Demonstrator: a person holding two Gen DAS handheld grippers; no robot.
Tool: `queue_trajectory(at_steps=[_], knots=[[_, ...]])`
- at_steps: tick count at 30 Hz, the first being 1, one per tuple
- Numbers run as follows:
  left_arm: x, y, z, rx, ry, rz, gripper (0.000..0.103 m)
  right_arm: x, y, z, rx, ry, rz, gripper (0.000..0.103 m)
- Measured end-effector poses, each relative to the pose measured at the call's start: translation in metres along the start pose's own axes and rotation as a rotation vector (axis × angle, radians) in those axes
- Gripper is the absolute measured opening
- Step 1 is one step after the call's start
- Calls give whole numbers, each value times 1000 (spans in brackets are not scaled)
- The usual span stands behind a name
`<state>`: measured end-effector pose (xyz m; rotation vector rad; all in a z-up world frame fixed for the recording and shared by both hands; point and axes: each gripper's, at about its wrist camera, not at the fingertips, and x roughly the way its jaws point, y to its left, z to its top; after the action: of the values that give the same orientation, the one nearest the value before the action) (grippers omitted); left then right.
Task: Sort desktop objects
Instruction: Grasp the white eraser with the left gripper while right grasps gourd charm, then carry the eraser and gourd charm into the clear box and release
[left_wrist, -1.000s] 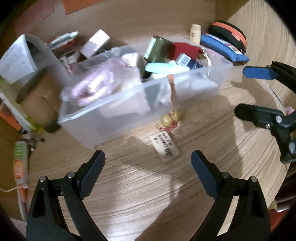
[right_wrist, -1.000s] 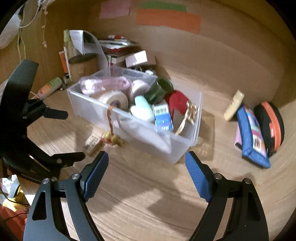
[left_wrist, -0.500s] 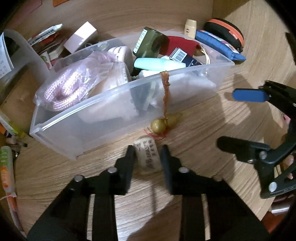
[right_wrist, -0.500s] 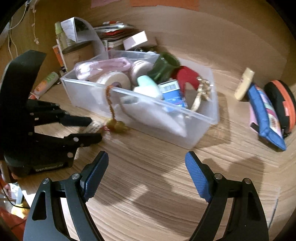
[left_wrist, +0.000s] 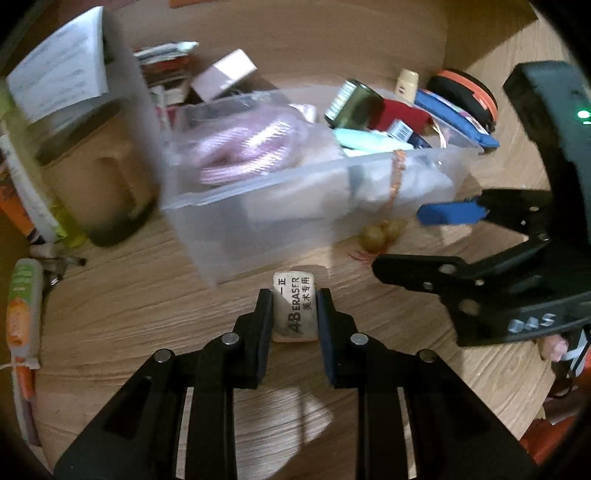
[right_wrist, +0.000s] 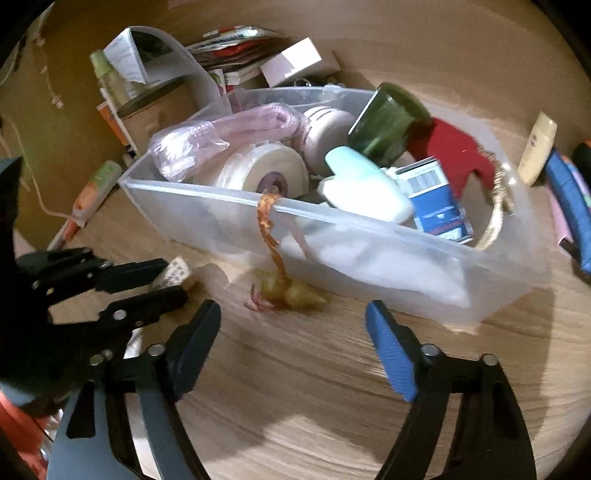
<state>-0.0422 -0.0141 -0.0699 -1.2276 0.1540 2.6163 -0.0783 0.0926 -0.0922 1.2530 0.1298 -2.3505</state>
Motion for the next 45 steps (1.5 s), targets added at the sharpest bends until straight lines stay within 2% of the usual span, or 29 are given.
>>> queue_trajectory(at_steps=[7,10,11,15,21,25,34,45], knots=[[-9,11,-3,-35,-40,-17,23,8,8,2,93,-5,-95,58],[-10,11,-4,-34,-51,-27,23,9,14,0,79,-10,-172,40],[-12,12,-6,-31,-56,-28,23,9,15,-1,75,-11,-176,38],[-16,10,-10,-27,-74,-21,23,8,15,-3,83,-16,-166,38],[-20,11,-8,-55,-89,-6,23,-5,11,-12,80,-17,-70,38],[-32,4,1,-41,-112,-6,23,-19,-5,-12,156,-29,13,38],[-59,-15,28,-19,-208,-20,23,-64,-21,-1,141,-159,-29,38],[-60,-24,66,-23,-257,-19,23,-92,-42,30,88,-271,-56,38]])
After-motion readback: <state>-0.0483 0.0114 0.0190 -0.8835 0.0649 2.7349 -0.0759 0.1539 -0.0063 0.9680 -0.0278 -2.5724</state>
